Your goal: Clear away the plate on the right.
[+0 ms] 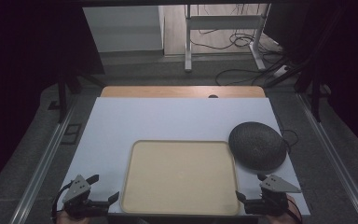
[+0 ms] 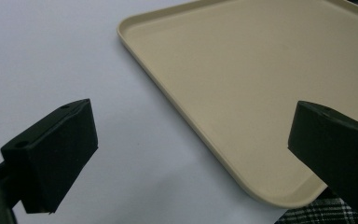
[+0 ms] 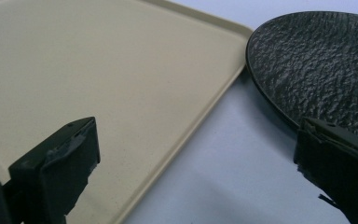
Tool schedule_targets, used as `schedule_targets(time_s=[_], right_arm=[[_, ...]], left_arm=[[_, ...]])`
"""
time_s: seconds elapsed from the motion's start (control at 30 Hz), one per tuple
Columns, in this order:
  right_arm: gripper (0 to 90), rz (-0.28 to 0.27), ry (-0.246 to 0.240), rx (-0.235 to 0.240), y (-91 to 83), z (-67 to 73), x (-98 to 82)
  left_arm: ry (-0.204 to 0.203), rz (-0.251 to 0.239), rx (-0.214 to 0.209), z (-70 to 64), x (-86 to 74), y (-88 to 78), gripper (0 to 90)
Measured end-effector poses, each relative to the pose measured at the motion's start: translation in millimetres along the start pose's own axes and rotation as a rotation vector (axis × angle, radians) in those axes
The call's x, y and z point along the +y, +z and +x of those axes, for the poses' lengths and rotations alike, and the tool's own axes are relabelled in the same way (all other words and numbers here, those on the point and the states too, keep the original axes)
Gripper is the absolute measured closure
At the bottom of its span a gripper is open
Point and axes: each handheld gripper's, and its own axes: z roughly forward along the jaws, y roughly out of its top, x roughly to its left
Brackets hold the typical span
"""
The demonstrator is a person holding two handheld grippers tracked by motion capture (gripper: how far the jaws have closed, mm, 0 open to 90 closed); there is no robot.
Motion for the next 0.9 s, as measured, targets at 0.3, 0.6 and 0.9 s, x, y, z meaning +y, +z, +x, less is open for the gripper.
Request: schedule_targets(time_s=[0.3, 0.6, 0.9], right_arm=[[1.4, 0.017, 0.004, -0.004, 7.4, -5.0, 3.3], [1.7, 0.014, 0.007, -0.017, 12.7, -10.8, 5.5], [0.0, 0.019, 0.003, -0.051, 17.5, -16.5, 5.3]], left_arm=[[-0.003, 0.001, 0.001, 0.2, 0.3, 0.7, 1.0], [-0.001, 0.002, -0.002, 0.4, 0.8, 1.6, 1.0], [0.001, 0.009, -0.006, 0.5, 1.4, 3.0, 0.9]])
